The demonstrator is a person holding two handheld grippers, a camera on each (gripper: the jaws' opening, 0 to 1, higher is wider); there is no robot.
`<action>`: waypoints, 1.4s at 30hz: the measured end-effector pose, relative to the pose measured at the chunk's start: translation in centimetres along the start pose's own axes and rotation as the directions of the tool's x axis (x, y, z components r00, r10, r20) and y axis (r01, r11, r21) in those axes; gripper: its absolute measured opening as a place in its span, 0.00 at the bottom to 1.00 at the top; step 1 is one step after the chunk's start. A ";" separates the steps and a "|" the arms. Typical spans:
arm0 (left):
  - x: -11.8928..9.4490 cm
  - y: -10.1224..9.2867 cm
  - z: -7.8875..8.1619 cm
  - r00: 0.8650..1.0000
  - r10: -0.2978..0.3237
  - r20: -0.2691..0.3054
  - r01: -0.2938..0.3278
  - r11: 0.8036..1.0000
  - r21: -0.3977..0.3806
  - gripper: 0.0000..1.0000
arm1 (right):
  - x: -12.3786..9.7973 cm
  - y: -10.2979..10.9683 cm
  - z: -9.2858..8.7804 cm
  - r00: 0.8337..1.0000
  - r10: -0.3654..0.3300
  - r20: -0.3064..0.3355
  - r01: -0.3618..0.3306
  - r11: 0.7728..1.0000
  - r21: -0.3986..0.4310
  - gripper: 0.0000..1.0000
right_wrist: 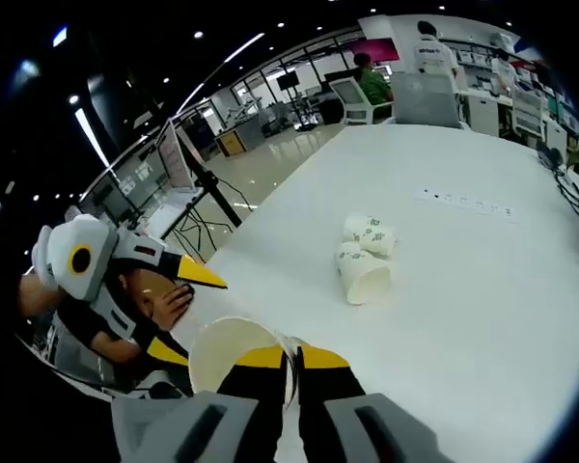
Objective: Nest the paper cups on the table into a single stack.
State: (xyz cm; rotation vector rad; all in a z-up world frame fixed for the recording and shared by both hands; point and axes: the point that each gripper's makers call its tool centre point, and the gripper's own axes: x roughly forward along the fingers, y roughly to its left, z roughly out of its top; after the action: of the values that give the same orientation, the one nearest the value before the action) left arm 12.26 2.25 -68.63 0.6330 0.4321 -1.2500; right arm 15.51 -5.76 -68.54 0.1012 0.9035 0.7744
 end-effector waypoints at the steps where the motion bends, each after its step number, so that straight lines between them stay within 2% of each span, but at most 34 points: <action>1: -0.1 0.0 -0.3 1.000 0.004 -0.003 -0.004 1.000 -0.008 0.46 | 0.1 0.0 0.0 1.000 0.001 -0.002 -0.001 1.000 0.003 0.01; 6: -0.5 -0.5 -1.5 1.000 0.012 -0.017 -0.012 0.999 -0.032 0.46 | 0.9 -0.1 -0.3 1.000 0.009 -0.015 -0.008 1.000 0.007 0.01; 21: -1.2 -0.7 -2.2 0.999 0.032 -0.019 -0.034 0.997 -0.070 0.46 | 2.2 0.5 -0.7 0.999 0.020 -0.046 -0.020 1.000 -0.002 0.01; 24: -1.3 -0.9 -2.4 0.999 0.031 -0.019 -0.033 0.997 -0.073 0.46 | 2.3 0.6 -1.3 0.999 0.016 -0.052 -0.016 1.000 0.006 0.02; 42: -2.3 -2.0 -4.2 0.997 0.046 -0.055 -0.051 0.993 -0.108 0.45 | 4.4 -0.5 -2.4 0.995 0.017 -0.096 -0.015 1.000 0.024 0.04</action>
State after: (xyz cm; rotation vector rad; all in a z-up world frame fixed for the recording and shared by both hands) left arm 9.91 6.29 -70.77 0.5806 0.5219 -1.1576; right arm 15.65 -3.87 -73.20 0.0927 1.0042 0.7889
